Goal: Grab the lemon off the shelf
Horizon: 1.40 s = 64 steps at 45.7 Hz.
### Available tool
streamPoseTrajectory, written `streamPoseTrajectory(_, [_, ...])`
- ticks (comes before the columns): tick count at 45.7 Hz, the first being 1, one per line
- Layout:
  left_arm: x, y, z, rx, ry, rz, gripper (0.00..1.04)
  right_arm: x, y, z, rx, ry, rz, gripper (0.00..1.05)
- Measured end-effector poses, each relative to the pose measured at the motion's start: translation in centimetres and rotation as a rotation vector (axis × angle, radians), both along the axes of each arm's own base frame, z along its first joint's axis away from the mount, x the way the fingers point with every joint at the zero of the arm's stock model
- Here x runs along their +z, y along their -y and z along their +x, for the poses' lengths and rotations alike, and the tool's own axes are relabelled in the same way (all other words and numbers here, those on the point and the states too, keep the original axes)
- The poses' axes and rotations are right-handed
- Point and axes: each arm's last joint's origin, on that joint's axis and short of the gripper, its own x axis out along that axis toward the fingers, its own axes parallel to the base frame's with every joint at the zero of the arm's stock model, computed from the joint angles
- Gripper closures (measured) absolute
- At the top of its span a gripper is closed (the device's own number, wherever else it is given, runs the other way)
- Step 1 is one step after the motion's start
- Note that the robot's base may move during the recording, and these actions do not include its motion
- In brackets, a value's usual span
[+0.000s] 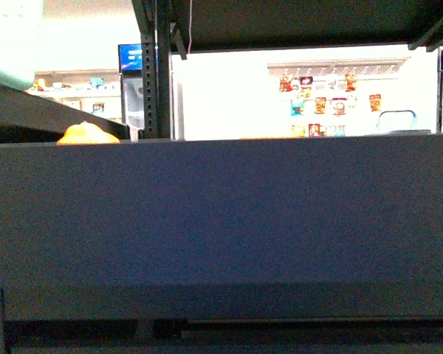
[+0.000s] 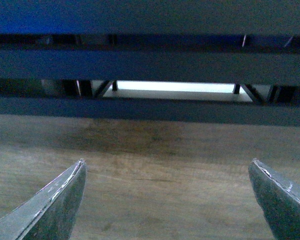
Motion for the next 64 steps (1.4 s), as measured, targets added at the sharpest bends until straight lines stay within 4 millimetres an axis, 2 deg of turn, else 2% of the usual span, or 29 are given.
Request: streamPoseTrajectory(64, [0.0, 0.0, 0.0, 0.001, 0.0, 0.0, 0.08, 0.0, 0.0, 0.0, 0.0, 0.0, 0.0, 0.08])
